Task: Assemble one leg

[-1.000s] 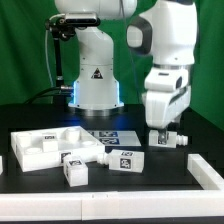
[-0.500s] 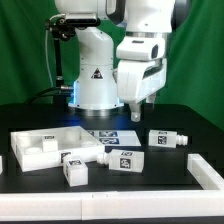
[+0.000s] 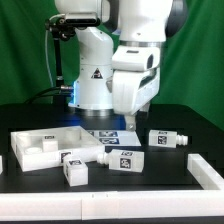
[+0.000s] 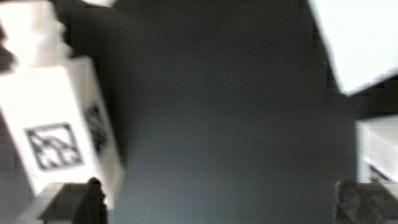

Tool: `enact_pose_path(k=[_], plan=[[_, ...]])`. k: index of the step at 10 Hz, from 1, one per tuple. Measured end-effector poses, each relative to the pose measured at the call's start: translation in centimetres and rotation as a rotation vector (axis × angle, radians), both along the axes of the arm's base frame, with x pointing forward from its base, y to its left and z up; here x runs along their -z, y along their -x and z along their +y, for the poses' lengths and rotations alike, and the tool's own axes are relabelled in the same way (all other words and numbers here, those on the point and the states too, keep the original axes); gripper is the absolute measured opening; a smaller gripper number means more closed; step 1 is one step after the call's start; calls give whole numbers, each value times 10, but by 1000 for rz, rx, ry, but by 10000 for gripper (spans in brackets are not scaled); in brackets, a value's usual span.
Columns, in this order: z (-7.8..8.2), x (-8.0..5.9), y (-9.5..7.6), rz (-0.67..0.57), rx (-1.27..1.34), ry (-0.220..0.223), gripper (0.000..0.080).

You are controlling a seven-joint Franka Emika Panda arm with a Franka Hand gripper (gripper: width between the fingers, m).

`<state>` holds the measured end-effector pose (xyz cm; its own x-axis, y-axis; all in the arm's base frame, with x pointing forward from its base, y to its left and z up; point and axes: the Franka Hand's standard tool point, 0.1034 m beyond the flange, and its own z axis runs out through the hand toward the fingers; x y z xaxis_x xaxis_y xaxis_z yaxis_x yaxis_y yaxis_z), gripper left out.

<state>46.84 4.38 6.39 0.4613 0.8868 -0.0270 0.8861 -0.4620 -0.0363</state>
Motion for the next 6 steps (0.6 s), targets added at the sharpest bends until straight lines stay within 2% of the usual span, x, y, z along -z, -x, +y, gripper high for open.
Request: enact_pose_path(k=[2, 3, 6], plan=[[-20, -4, -41, 3, -35, 3, 649], [-17, -10, -54, -21, -41, 1, 649], [-17, -9, -52, -18, -40, 1, 649]])
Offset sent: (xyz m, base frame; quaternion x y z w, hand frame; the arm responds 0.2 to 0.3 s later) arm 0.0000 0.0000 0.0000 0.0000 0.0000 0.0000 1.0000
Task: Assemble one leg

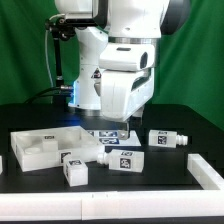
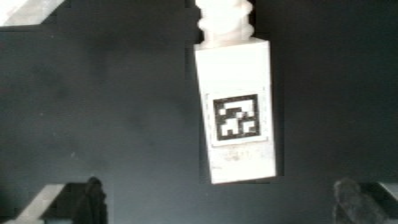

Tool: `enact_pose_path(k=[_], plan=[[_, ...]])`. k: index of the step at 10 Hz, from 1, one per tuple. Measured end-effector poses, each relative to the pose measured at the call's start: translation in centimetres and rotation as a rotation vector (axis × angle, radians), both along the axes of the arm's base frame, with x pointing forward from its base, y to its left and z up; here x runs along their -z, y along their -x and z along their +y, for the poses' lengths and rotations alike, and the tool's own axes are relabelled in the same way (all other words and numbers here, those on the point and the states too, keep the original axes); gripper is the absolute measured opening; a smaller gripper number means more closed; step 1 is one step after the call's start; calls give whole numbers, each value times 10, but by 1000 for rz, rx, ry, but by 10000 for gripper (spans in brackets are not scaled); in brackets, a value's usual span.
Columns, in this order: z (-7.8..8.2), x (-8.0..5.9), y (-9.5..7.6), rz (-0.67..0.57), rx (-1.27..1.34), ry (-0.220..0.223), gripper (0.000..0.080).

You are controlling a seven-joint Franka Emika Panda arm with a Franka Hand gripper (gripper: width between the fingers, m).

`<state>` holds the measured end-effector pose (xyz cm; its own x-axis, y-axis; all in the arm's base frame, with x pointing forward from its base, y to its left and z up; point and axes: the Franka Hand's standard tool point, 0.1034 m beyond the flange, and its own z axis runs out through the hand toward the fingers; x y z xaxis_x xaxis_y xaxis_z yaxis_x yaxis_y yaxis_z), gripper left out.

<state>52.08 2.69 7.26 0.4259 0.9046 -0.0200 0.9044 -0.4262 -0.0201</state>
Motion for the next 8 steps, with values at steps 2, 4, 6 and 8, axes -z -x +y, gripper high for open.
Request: enact_pose_path(k=[2, 4, 6, 8], plan=[[0, 20, 13, 4, 2, -7, 649], [2, 45, 16, 10, 4, -16, 649], [6, 61, 17, 7, 2, -26, 649], [-2, 67, 10, 7, 18, -28, 649]])
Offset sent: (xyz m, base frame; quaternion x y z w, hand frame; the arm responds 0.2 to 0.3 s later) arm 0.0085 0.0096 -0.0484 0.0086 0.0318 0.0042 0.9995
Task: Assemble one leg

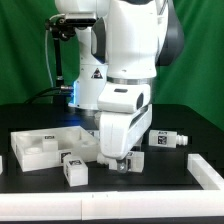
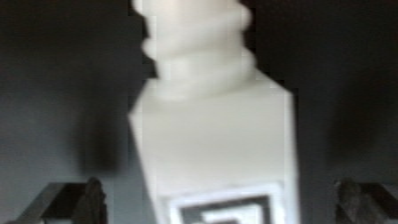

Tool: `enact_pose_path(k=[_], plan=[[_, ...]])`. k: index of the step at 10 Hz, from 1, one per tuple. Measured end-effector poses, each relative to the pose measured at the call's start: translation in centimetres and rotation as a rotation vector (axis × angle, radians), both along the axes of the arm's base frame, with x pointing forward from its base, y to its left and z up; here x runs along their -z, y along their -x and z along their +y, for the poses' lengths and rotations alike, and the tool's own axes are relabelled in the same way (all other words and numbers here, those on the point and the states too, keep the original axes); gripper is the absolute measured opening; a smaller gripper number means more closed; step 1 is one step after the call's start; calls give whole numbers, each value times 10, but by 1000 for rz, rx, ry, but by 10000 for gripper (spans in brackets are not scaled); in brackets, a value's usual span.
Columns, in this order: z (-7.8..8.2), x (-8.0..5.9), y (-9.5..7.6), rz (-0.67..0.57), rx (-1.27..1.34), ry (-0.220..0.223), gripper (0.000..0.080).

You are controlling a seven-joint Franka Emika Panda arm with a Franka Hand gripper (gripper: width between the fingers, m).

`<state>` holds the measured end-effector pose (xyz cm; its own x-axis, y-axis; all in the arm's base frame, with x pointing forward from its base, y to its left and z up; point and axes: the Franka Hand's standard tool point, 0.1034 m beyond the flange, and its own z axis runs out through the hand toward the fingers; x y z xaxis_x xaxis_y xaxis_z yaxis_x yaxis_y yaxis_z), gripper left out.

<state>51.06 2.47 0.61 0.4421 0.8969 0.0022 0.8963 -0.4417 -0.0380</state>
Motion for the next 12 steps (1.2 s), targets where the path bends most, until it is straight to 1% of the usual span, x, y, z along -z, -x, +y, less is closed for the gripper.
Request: enact_pose_path(k=[2, 3, 4, 5, 6, 7, 8, 9, 10, 11, 12], plan=[[0, 0, 0, 1, 1, 1, 649], [0, 0, 0, 1, 1, 1, 525], [0, 0, 0, 1, 1, 1, 341], [0, 0, 0, 1, 1, 1, 261], [2, 0, 1, 0, 3, 0, 261], [11, 0, 3, -2, 0, -2, 261], [23, -11, -1, -17, -5, -1, 261], [29, -26, -1, -28, -8, 3, 261], [28, -39, 11, -34, -4, 8, 261], [23, -49, 34, -25, 0, 16, 261], [22, -54, 52, -18, 40, 22, 261]])
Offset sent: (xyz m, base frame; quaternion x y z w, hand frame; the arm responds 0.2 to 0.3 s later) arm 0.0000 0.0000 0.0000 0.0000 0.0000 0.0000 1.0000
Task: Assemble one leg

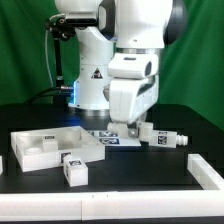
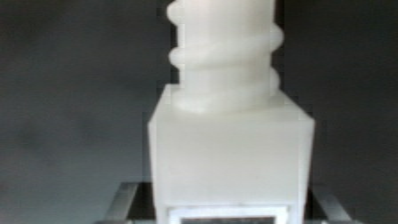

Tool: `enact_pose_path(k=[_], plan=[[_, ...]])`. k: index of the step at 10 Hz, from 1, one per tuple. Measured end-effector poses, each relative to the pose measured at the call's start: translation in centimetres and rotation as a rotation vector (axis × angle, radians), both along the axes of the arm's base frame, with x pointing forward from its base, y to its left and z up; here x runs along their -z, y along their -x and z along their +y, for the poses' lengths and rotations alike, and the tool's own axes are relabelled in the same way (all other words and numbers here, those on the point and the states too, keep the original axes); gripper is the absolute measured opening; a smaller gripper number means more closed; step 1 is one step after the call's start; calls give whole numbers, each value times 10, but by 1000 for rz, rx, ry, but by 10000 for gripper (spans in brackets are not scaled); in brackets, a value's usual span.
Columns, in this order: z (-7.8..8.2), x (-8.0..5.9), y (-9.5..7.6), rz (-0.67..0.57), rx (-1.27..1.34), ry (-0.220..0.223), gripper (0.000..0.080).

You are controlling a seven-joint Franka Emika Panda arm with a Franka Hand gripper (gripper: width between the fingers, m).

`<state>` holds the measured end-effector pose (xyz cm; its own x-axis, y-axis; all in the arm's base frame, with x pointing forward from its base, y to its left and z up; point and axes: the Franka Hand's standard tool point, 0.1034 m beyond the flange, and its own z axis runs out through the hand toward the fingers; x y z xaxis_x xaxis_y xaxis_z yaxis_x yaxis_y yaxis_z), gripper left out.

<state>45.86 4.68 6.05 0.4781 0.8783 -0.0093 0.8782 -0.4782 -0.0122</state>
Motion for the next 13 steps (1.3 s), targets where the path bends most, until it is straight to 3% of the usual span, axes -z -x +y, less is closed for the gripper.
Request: enact_pose_path(k=[1, 5, 6, 8, 9, 11, 13], plan=[[2, 1, 11, 11, 39, 3, 262], [1, 3, 7, 11, 27, 1, 262], [0, 7, 18, 22, 64, 3, 262], [1, 20, 67, 57, 88, 6, 262], [2, 30, 81, 68, 95, 2, 263], [4, 49, 87, 62, 96, -12, 263], [5, 55, 89, 72, 96, -13, 263]])
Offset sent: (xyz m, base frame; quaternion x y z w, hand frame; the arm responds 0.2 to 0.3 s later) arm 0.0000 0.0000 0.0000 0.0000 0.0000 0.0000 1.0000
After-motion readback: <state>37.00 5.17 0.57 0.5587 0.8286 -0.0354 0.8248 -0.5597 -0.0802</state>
